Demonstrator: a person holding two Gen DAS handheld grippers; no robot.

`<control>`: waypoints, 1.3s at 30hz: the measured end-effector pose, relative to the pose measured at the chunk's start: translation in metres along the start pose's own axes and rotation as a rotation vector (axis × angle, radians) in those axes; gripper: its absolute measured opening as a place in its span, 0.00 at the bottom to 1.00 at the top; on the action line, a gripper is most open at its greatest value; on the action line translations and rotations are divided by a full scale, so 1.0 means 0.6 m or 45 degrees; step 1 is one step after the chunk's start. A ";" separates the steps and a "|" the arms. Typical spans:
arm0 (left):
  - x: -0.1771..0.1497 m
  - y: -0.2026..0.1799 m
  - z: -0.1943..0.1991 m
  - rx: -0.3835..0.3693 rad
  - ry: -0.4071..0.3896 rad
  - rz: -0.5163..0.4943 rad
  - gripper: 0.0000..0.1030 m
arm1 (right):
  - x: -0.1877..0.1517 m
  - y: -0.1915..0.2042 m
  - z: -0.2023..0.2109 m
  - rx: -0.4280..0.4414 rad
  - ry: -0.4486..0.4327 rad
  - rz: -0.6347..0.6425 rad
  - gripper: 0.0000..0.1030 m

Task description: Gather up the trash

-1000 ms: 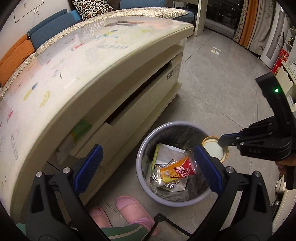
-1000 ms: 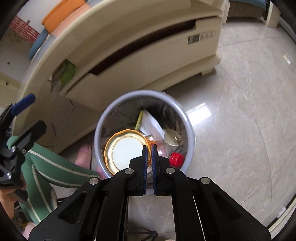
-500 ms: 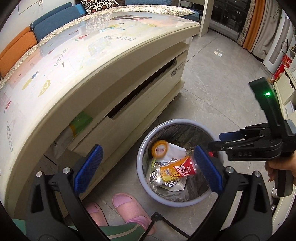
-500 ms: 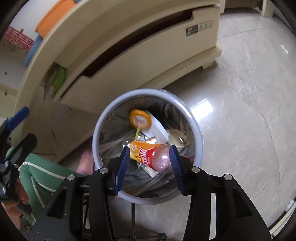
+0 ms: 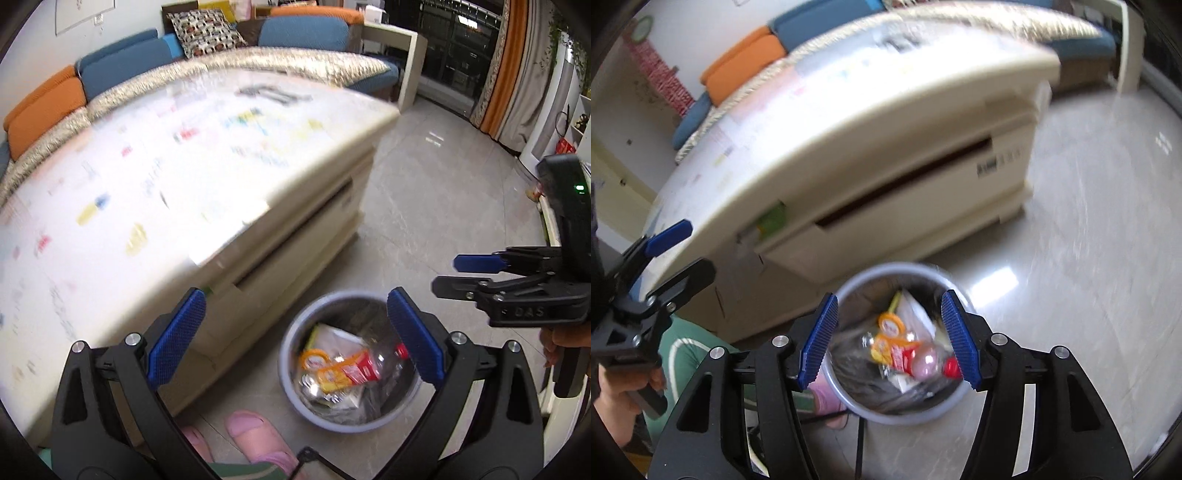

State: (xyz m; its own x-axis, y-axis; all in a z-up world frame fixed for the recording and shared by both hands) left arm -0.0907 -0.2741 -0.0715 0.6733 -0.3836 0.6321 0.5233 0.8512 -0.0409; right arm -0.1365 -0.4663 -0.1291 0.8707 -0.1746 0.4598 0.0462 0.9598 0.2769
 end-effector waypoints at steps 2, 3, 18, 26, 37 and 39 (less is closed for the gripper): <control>0.023 0.018 0.021 0.030 -0.053 0.011 0.93 | 0.026 0.022 0.019 0.002 -0.056 0.037 0.64; 0.033 0.028 0.031 0.048 -0.075 0.018 0.93 | 0.041 0.038 0.028 0.010 -0.084 0.059 0.64; 0.083 0.303 0.184 0.419 -0.338 0.273 0.93 | 0.193 0.315 0.013 0.179 -0.246 0.312 0.73; 0.042 0.426 0.224 0.538 -0.358 0.468 0.93 | 0.216 0.462 -0.031 0.268 -0.284 0.424 0.76; -0.004 0.524 0.249 0.710 -0.325 0.547 0.93 | 0.219 0.590 -0.103 0.270 -0.243 0.525 0.76; -0.008 0.538 0.250 0.727 -0.313 0.555 0.93 | 0.218 0.609 -0.113 0.267 -0.228 0.551 0.76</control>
State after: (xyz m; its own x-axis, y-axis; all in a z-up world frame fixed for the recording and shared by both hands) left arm -0.0033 0.0560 0.0283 0.5864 0.0640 0.8075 -0.1603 0.9863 0.0383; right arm 0.0279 -0.1233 -0.0251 0.6899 0.1767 0.7020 -0.4154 0.8908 0.1840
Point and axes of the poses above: each gripper's, at about its wrist camera, not at the fingertips, and z roughly against the way its jaws point, y to its left, x to its top, the point moved 3 cm from there along -z, roughly the way its jaws point, and after that the axes turned 2 degrees about z, right-handed, at the moved point
